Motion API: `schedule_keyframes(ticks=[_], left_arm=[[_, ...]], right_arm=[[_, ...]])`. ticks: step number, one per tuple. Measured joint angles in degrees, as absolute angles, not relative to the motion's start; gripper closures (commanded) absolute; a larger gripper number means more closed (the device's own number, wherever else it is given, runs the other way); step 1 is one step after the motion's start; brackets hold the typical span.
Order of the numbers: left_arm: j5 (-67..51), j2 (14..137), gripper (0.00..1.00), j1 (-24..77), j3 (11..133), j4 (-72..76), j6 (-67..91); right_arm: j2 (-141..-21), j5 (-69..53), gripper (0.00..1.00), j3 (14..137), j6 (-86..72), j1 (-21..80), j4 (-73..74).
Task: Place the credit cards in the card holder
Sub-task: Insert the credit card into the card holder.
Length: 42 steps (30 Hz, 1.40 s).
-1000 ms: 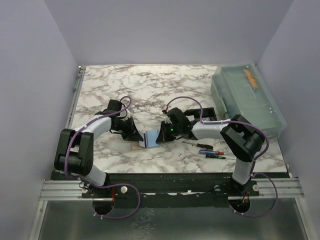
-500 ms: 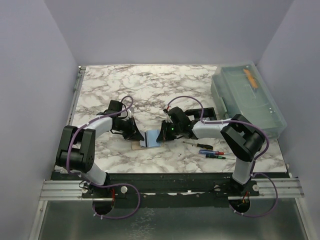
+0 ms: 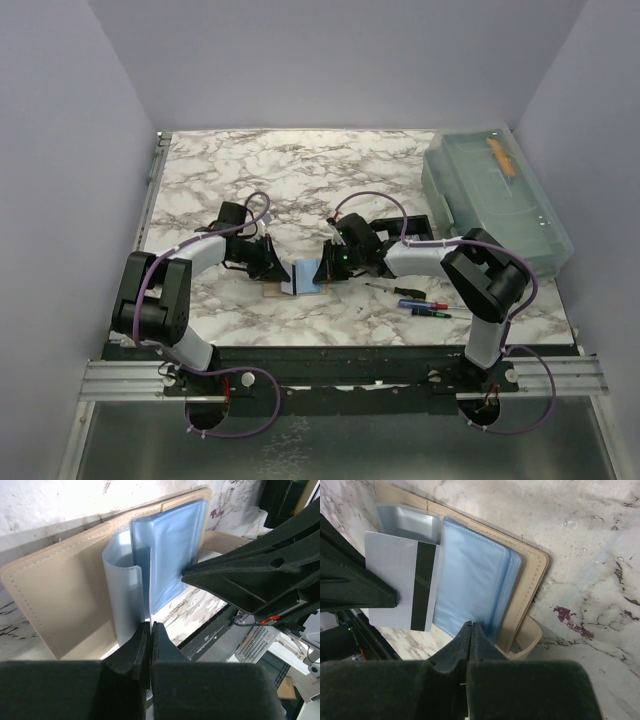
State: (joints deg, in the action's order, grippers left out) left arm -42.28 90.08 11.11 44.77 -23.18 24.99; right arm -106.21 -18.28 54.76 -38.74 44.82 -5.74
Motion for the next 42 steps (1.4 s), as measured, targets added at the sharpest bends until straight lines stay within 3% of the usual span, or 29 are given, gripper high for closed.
schedule_keyframes(ticks=[42], left_arm=[[-39.44, 89.89, 1.00, 11.75, 44.23, -18.33, 21.43]], right_arm=[[-108.01, -20.67, 1.00, 56.21, -35.86, 43.42, -6.76]])
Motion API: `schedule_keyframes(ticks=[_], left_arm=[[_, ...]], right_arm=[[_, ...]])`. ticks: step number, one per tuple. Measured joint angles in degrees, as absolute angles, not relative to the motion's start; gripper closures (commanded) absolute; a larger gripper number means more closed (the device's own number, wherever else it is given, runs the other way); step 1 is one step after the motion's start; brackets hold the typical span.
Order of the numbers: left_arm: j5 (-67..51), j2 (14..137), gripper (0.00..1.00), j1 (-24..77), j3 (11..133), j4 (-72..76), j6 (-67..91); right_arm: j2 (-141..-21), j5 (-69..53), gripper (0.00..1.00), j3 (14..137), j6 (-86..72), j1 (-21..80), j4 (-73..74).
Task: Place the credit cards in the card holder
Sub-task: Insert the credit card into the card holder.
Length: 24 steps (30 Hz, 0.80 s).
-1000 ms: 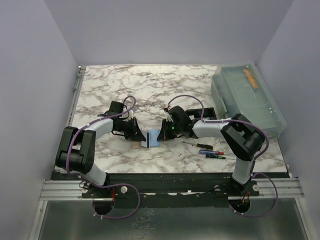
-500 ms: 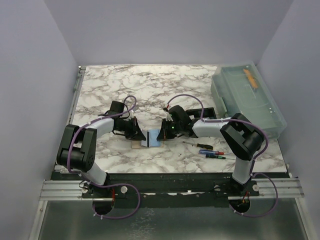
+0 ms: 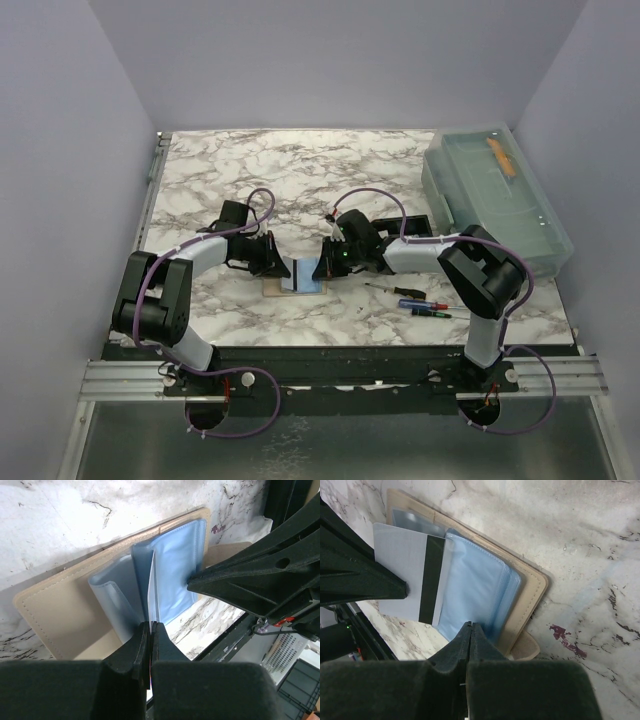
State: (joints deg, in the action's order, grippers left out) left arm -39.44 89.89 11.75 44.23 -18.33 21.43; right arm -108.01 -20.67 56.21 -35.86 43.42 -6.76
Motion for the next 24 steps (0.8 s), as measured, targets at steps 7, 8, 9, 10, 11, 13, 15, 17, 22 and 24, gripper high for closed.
schedule_keyframes(ticks=[7, 8, 9, 10, 11, 13, 15, 17, 22, 24], left_arm=[[-38.65, 89.89, 1.00, 12.05, 44.51, -18.94, 20.21], [-38.17, 89.89, 1.00, 12.14, 44.80, -19.40, 19.84], [-37.82, 89.89, 1.00, 12.19, 45.15, -19.70, 19.49], [-37.54, 89.89, 1.00, 12.40, 45.52, -20.10, 19.09], [-37.30, 89.89, 1.00, 12.51, 45.74, -20.36, 18.87], [-36.91, 89.89, 1.00, 12.69, 46.33, -21.12, 18.35], [-36.71, 89.91, 1.00, 12.78, 46.61, -21.56, 17.93], [-36.58, 89.91, 1.00, 12.78, 46.92, -22.09, 17.67], [-35.99, 90.17, 1.00, 12.78, 48.12, -23.62, 16.93], [-35.68, 90.45, 1.00, 12.78, 48.60, -24.05, 16.75]], right_arm=[[-108.27, -20.86, 1.00, 56.21, -35.86, 43.42, -7.35], [-108.33, -20.91, 1.00, 56.21, -35.86, 43.42, -7.49], [-108.36, -20.91, 1.00, 56.21, -35.86, 43.42, -7.60], [-108.38, -20.93, 1.00, 56.21, -35.86, 43.42, -7.64], [-108.40, -20.93, 1.00, 56.21, -35.86, 43.42, -7.66], [-108.40, -20.93, 1.00, 56.23, -35.83, 43.42, -7.66], [-108.44, -20.93, 1.00, 56.29, -35.81, 43.42, -7.64], [-108.49, -20.93, 1.00, 56.31, -35.70, 43.42, -7.66], [-108.49, -21.02, 1.00, 56.31, -35.46, 43.42, -7.68], [-108.49, -21.02, 1.00, 56.31, -35.44, 43.42, -7.68]])
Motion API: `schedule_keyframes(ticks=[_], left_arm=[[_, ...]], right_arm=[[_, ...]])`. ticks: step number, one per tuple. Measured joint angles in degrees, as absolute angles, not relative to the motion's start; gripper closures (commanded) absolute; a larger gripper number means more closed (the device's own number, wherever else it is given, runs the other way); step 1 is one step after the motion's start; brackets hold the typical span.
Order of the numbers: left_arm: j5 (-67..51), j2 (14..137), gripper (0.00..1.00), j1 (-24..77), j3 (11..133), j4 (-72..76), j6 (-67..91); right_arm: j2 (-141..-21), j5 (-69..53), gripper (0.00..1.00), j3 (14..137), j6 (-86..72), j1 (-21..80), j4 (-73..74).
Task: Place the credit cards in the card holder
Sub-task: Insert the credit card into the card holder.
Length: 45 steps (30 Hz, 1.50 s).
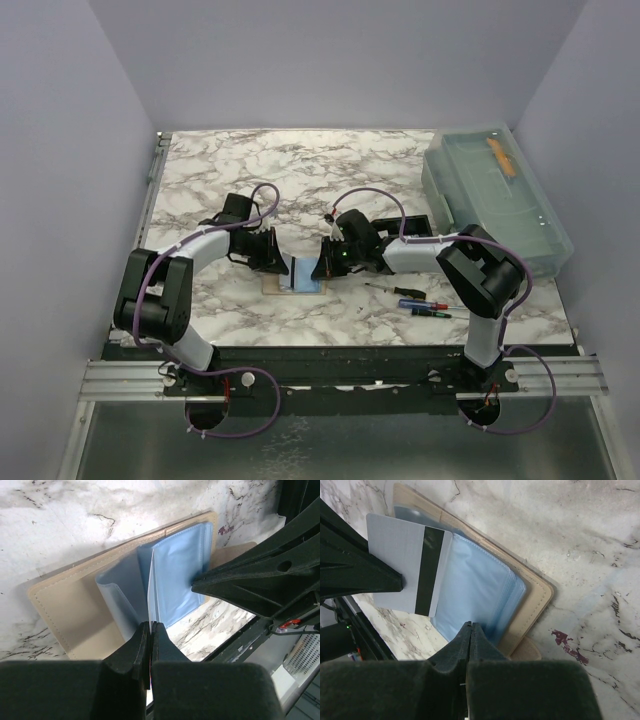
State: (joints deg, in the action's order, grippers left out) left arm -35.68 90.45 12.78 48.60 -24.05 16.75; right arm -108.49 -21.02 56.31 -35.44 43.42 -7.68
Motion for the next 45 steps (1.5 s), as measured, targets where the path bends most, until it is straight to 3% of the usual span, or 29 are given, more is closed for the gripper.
schedule_keyframes(ticks=[23, 27, 32, 36, 45], left_arm=[[-41.58, 93.97, 1.00, 12.45, 47.79, -18.92, 20.25], [-41.30, 94.48, 0.79, 12.43, 47.90, -19.22, 20.80], [-38.87, 95.53, 0.66, 12.58, 48.18, -21.58, 21.82], [-36.45, 94.98, 0.67, 12.93, 48.18, -23.31, 22.13], [-34.39, 93.71, 0.93, 13.02, 48.23, -24.80, 21.93]], right_arm=[[-108.88, -21.30, 1.00, 56.86, -34.87, 43.40, -7.64], [-108.97, -21.34, 1.00, 56.99, -34.87, 43.40, -7.64], [-108.97, -21.34, 1.00, 56.99, -34.87, 43.40, -7.62], [-108.97, -21.34, 1.00, 56.99, -34.87, 43.40, -7.62], [-108.97, -21.32, 1.00, 56.99, -34.87, 43.40, -7.62]])
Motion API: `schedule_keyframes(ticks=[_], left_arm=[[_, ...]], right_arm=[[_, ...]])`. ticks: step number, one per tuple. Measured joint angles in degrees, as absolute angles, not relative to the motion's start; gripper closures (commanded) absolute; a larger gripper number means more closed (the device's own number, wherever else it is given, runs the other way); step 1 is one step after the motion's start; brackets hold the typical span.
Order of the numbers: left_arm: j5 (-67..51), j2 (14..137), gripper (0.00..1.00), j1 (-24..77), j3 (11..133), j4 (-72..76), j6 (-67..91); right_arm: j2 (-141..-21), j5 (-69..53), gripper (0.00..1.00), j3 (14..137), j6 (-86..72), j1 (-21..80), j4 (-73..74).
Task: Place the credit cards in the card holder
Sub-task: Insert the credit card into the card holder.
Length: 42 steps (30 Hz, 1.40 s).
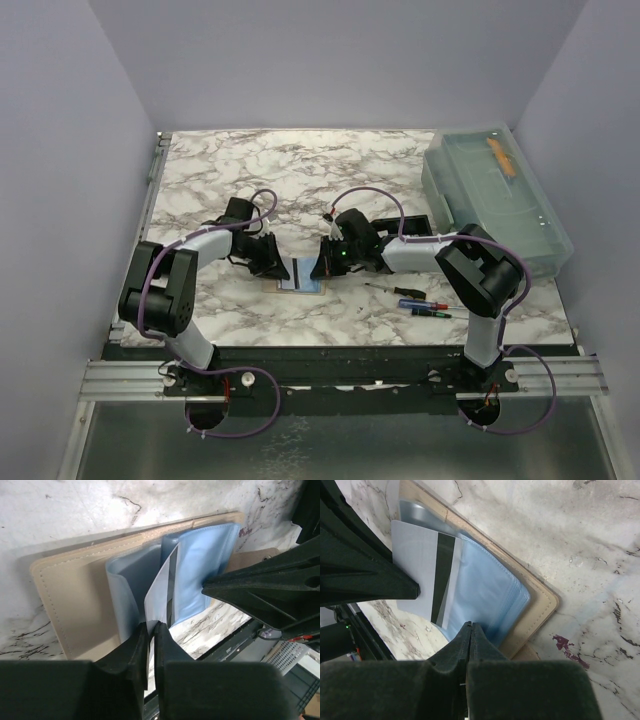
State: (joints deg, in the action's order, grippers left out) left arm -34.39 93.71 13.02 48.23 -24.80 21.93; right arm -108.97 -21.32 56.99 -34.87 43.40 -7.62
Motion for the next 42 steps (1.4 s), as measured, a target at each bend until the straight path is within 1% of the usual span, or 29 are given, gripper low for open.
schedule_keyframes(ticks=[6, 14, 15, 17, 20, 24, 26, 31, 42], left_arm=[[-35.57, 94.67, 1.00, 12.99, 48.80, -25.06, 21.80], [-37.26, 96.53, 1.00, 12.86, 49.74, -25.76, 21.30], [-37.76, 96.99, 0.96, 12.80, 50.06, -25.87, 21.15], [-38.57, 98.04, 0.85, 12.82, 50.72, -26.13, 20.95], [-39.16, 99.20, 0.71, 13.10, 51.75, -26.59, 20.95], [-35.24, 98.19, 0.60, 15.84, 52.16, -26.74, 21.34], [-32.36, 96.36, 0.57, 16.99, 52.10, -27.11, 21.54], [-27.55, 92.38, 0.55, 17.65, 51.94, -27.53, 21.61], [-26.00, 94.37, 0.56, 22.76, 51.94, -25.63, 24.29]], right_arm=[[-108.97, -21.32, 1.00, 56.99, -34.87, 43.40, -7.64], [-108.97, -21.32, 1.00, 56.99, -34.87, 43.40, -7.64], [-108.97, -21.32, 1.00, 56.99, -34.87, 43.40, -7.64], [-108.97, -21.32, 1.00, 56.99, -34.87, 43.40, -7.64], [-108.99, -21.32, 1.00, 56.99, -34.87, 43.40, -7.64], [-108.99, -21.32, 1.00, 56.99, -34.87, 43.40, -7.62], [-108.97, -21.30, 1.00, 56.99, -34.87, 43.40, -7.64], [-108.97, -21.30, 1.00, 56.99, -34.87, 43.40, -7.62], [-108.97, -21.30, 0.99, 56.97, -35.16, 43.38, -7.62]])
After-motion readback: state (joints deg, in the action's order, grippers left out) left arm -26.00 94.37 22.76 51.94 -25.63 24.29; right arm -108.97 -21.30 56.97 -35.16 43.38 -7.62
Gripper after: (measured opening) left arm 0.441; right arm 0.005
